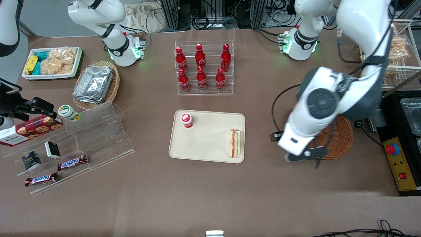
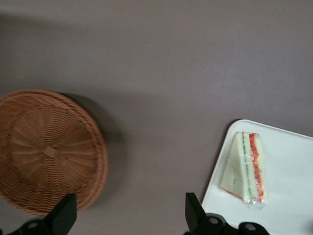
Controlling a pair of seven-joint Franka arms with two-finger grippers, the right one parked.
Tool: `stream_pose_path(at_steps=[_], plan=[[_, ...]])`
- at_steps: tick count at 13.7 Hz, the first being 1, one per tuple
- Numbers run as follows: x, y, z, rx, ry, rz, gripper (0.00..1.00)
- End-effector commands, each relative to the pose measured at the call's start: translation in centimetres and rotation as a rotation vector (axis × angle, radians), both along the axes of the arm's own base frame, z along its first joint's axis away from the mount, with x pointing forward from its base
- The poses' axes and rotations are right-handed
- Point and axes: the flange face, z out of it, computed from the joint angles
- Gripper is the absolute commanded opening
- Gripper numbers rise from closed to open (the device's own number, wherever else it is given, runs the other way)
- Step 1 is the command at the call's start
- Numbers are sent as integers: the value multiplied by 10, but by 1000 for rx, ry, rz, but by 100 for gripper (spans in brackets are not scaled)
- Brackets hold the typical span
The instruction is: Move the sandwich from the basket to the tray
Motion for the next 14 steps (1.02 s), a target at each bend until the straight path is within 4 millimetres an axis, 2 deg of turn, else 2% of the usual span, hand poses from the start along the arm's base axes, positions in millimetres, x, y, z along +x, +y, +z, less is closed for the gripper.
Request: stream_pose_path(at_steps=[1, 2, 4, 7, 8, 9, 12, 14], plan=[[-25, 62, 33, -14, -2, -9, 100], [-30, 79, 36, -21, 2, 7, 100], [-36, 102, 39, -43, 7, -2, 100], [-50, 127, 39, -38, 19, -31, 100], [-54, 123, 41, -41, 20, -67, 100], [-53, 130, 40, -39, 23, -72, 100], [-50, 132, 41, -21, 28, -95, 100], [-47, 135, 41, -26, 43, -198, 100]])
